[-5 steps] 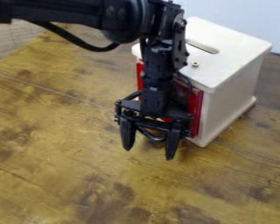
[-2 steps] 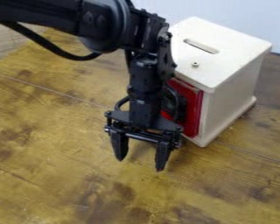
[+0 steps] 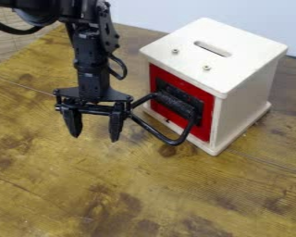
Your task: Close the drawer
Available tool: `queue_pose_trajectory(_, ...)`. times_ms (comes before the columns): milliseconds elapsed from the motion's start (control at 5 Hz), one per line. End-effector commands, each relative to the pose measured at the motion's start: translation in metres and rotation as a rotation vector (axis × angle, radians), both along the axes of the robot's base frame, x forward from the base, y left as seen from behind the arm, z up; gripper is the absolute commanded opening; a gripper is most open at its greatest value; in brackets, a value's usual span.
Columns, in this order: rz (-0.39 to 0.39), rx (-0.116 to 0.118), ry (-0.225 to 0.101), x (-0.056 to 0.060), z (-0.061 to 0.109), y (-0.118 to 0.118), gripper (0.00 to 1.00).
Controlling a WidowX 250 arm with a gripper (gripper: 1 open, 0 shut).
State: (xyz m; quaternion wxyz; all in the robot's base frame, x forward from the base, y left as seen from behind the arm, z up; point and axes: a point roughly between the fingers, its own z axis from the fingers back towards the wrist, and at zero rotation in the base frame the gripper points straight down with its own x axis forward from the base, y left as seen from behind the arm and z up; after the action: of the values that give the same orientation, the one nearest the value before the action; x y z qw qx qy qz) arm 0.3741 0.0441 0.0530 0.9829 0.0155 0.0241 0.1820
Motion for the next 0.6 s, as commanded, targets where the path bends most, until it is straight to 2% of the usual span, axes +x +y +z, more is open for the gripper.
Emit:
queue_pose_trajectory(0,-0.007,0.013,-0.103,0.0006,0.0327,-0.0011,1.00)
queue_pose_trajectory(400,-0.014,0.011,-0.122,0.0019,0.0346,-0.0027,1.00)
